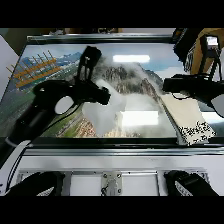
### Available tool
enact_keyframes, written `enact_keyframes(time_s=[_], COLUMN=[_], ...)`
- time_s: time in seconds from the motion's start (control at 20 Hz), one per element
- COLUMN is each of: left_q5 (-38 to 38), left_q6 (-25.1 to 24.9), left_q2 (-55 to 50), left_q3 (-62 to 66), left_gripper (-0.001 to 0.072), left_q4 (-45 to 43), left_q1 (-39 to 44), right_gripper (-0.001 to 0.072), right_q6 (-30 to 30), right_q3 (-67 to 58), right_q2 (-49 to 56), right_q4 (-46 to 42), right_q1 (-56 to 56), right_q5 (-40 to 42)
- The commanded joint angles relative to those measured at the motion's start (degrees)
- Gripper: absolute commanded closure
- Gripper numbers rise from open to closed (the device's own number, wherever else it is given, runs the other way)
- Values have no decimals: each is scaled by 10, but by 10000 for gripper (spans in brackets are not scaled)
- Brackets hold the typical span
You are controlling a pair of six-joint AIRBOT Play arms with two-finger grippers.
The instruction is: Fold the clothes and pants, and hang the long-sleeved shirts on hangers.
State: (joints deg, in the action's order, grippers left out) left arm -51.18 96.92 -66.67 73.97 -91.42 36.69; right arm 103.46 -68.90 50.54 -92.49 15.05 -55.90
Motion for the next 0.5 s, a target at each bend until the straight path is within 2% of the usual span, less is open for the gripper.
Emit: enact_keyframes(time_s=[0.0, 0.15, 0.3, 0.45], left_q5=[-26, -55, -63, -88], left_q6=[26, 27, 23, -28], left_q2=[-71, -89, -89, -89], left_q3=[27, 29, -68, -178], left_gripper=[-5, -5, -5, -5], left_q4=[17, 93, 211, 277], left_q1=[-45, -155, -273, -351], right_gripper=[700, 700, 700, 700], right_q6=[-2, -2, -2, -2], right_q3=[-1, -1, -1, -1], right_q2=[-2, -2, -2, -1], right_q4=[-7, -7, -3, -3], right_q1=[-3, -3, -3, -3], right_q5=[2, 0, 0, 0])
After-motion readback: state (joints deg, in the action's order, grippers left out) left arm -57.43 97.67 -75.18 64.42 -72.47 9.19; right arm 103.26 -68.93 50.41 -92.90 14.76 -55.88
